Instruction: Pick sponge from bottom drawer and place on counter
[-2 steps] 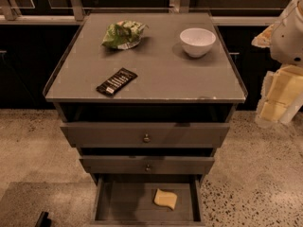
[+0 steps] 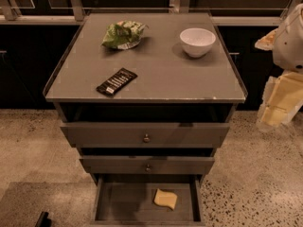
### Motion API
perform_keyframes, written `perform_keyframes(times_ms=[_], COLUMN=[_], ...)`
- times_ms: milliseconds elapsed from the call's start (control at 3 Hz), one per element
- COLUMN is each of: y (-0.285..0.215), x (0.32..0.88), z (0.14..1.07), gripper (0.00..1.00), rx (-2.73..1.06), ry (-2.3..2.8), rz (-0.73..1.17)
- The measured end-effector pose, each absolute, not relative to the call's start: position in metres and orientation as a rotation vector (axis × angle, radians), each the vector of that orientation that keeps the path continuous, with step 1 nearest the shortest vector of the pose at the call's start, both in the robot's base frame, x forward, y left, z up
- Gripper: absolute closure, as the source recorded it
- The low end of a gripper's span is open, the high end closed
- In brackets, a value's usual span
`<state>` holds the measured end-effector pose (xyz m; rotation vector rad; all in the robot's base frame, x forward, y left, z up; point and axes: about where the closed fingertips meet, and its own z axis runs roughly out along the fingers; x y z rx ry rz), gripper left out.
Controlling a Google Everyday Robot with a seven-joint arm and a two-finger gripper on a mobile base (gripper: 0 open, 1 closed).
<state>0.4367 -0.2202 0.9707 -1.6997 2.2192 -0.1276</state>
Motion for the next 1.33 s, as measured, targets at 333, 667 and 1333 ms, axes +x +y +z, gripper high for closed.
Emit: perform_keyframes(times_ms=[333, 667, 1333], y=[-0.245, -0.292, -0.324], x=[0.42, 0.407, 0.439], z=[0.93, 0.85, 0.809], gripper=[0.0, 0.0, 0.0], rx=[-1.61, -1.467, -1.296], ry=[2.248, 2.36, 2.344], rz=[-0.114, -0.103, -0.203])
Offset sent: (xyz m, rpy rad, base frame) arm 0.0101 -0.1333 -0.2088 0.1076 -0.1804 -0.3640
